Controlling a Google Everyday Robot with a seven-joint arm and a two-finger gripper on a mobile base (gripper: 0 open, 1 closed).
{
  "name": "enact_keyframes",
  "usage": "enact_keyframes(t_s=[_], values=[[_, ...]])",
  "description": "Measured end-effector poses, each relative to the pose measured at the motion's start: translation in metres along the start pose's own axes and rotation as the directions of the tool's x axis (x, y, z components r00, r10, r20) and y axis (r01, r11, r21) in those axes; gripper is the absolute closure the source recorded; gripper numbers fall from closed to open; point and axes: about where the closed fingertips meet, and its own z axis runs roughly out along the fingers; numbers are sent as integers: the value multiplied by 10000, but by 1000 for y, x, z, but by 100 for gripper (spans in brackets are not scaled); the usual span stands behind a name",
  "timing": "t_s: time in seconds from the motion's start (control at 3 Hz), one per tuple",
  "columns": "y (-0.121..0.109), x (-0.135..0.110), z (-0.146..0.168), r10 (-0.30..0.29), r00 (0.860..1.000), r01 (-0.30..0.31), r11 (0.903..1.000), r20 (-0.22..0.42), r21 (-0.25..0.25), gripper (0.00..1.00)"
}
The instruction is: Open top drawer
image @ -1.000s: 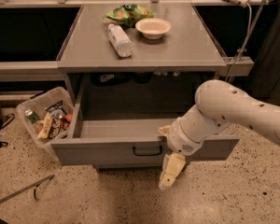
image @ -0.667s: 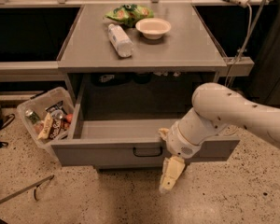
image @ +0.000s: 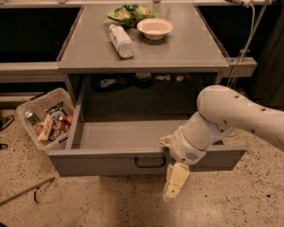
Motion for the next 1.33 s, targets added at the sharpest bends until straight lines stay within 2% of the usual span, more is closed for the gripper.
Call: enact_keyframes(t_s=[0.33,0.67,1.0,1.33], values=[[-2,1,4,53,9999,-51,9999,109,-156,0],[11,0,6,301,9994,-290,9982,194,-518,0],[84,-17,-5,1424,9858,-1354,9875,892,-805,0],[84,-17,-5,1424,9858,-1354,9875,890,-808,0]])
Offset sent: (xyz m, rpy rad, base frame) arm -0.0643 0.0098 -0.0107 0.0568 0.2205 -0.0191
